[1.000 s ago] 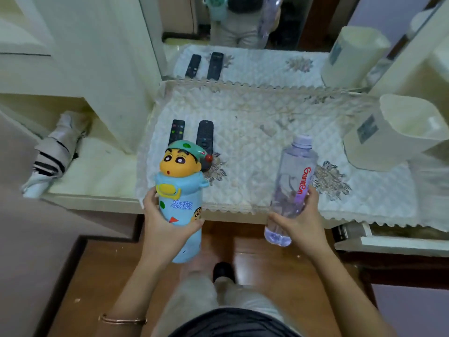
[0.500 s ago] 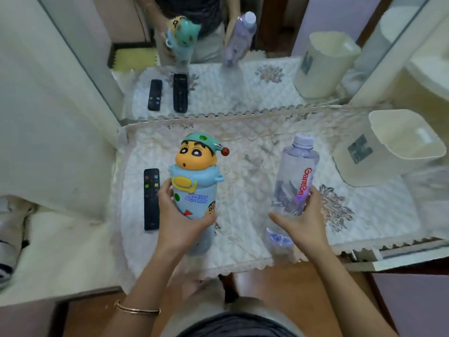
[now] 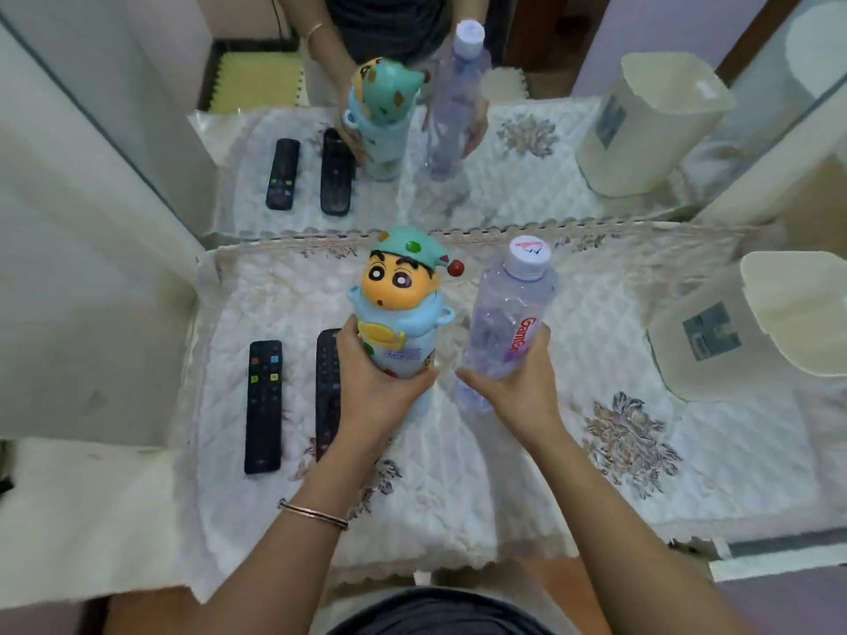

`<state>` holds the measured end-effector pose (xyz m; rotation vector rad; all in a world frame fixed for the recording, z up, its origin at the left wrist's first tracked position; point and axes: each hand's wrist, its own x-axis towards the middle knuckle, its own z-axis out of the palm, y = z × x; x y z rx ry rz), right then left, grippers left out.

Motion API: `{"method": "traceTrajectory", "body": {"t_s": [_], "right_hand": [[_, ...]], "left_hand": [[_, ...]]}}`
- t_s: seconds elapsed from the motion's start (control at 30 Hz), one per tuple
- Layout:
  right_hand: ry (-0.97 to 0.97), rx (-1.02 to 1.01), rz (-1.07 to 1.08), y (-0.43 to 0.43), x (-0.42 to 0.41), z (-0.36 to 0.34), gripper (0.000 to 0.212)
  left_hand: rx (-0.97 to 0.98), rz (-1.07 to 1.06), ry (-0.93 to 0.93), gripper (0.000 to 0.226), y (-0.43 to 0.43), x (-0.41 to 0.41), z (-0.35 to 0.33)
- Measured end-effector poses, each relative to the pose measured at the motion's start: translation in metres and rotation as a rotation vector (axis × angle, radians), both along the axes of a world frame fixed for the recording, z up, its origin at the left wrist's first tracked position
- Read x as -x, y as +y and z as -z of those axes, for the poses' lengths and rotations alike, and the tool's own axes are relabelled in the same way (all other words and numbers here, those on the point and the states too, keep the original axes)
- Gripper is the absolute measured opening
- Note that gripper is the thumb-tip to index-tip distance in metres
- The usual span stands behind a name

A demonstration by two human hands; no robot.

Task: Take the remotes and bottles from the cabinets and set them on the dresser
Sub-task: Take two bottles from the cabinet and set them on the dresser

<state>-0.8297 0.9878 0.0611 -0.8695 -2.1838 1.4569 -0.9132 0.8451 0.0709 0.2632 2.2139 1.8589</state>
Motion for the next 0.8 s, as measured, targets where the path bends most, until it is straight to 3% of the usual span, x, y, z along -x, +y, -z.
{"method": "traceTrajectory", "body": {"t_s": [0.33,0.6,0.7,0.8], "right_hand": [[0.018,0.062,-0.121,0.008,0.021,0.017,0.073],[-0.048,0.137,-0.392,0.028,0.009,0.017,0.086],[-0.109,0.048,-0.406,0.034,0.007,0.017,0.072],[-0.107,0.005,-0.349,0.031,0.002,0.015,0.057]], "left_hand": [[0.008,-0.185,0.025,0.084,0.014,-0.006,0.01],[0.005,-0.054,-0.001,0.082,0.007,-0.007,0.017],[0.012,0.041,0.017,0.076,0.002,-0.011,0.012],[0.038,-0.003,0.089,0.068,-0.001,-0.014,0.006]]}}
